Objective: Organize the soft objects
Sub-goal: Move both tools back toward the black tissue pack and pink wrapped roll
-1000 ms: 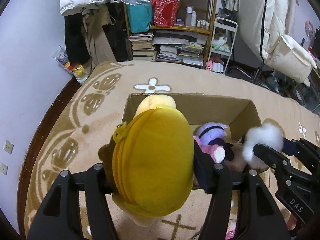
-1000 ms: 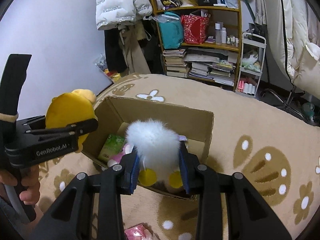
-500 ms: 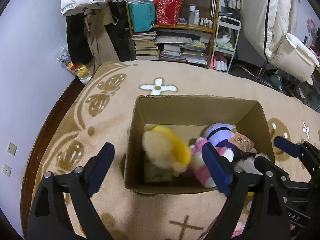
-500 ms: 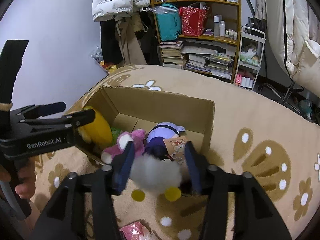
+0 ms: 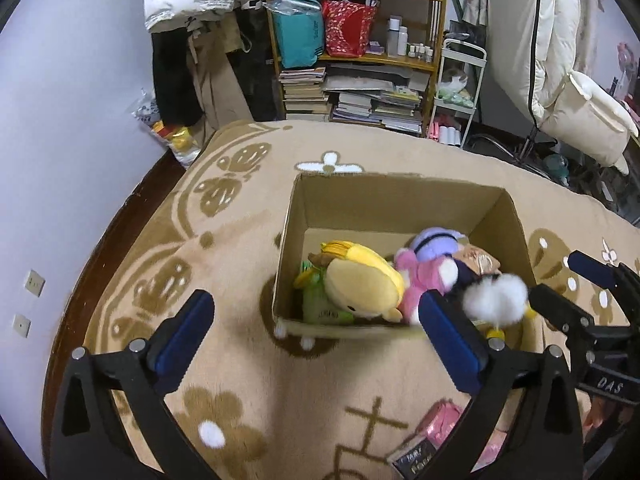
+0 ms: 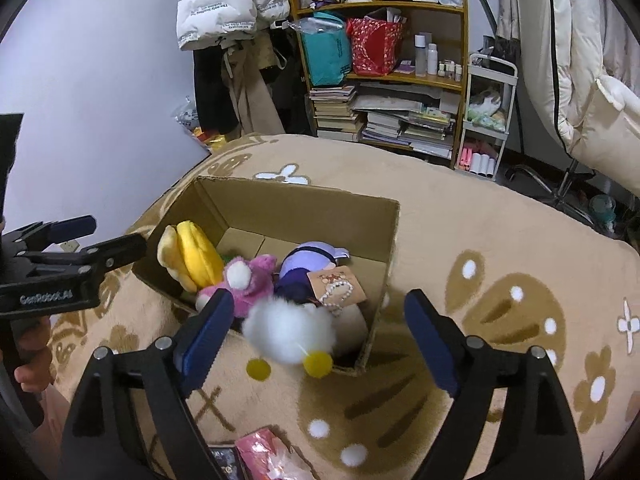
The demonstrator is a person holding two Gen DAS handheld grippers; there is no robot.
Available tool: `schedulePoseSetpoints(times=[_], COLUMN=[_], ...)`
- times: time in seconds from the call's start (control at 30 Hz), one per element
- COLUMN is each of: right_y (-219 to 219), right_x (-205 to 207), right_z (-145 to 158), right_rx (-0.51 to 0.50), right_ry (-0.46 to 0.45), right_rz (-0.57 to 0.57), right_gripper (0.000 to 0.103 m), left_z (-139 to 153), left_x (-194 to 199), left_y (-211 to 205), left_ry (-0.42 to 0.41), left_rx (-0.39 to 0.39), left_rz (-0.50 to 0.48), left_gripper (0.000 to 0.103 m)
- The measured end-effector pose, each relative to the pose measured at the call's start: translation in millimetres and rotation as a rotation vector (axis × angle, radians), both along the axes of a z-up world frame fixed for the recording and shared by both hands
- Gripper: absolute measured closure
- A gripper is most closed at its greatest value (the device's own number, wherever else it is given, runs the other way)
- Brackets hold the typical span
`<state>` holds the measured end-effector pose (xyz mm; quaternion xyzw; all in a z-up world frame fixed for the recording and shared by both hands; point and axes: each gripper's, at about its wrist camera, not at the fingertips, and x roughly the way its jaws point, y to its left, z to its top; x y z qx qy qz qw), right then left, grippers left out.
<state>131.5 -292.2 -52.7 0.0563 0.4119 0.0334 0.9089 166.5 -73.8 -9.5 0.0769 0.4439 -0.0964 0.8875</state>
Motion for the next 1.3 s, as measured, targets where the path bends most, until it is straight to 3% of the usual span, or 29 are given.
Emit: schedulePoseSetpoints(times=[0.17,0.3,0.6,1.3], right_y=[-6.2,-6.7,-5.1,16.0], right_x=[-15.3,-25.6,-52.8,-91.9], right_z=[0.6,-1.9,-13.7,-54.6], right_rx=[0.009,0.015,0.025,0.036], right_ry=[-0.002,0.006,0.031,0.178], right_rz=[-0.012,-0.005,0.005,0.129], right_gripper=[0.01,0.01,0.01,0.01], left_z=[-3.0,-9.4,-23.2,-95.0], left_x=[-22.9,-32.5,-56.1,-82.8], left_y=[3.7,-3.5,-10.6,-2.0], left_ry=[0.042,0.042,0.074,0.305], left_rx=[-0.029,0.017,0.024,0.036], left_rz=[0.014,-0.001,-0.02,0.056], left_gripper=[0.002,0.002,0.002,0.002])
